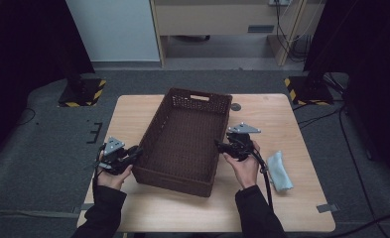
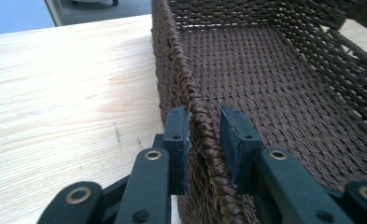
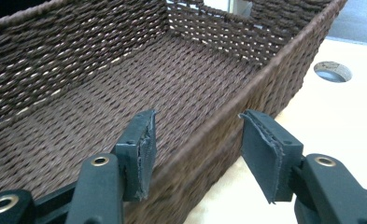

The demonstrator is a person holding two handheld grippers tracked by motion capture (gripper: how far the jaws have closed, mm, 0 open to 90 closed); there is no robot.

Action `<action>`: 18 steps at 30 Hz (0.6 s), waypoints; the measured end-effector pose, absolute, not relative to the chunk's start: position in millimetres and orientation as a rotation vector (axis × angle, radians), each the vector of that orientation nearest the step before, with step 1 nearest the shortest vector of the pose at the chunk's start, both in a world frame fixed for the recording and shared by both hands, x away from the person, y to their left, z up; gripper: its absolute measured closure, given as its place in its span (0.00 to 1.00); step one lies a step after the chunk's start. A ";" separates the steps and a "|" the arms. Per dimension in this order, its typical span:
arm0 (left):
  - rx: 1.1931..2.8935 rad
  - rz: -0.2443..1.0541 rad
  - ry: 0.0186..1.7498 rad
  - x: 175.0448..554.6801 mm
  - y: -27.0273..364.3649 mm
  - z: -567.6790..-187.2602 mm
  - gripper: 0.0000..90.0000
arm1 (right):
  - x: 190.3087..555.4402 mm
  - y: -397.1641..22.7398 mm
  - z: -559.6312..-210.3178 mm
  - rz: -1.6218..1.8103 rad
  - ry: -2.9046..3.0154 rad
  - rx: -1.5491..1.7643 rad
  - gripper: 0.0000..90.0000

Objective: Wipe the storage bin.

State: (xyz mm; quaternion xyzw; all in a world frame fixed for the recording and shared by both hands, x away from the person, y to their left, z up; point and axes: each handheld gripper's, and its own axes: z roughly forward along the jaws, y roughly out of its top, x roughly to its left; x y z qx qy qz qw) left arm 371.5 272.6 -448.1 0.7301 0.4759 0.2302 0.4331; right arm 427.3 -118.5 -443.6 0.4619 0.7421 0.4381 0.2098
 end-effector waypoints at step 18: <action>1.761 0.503 1.215 362.7 287.6 -444.9 0.83 | 429.3 -111.5 -447.1 1.192 2.070 1.329 0.56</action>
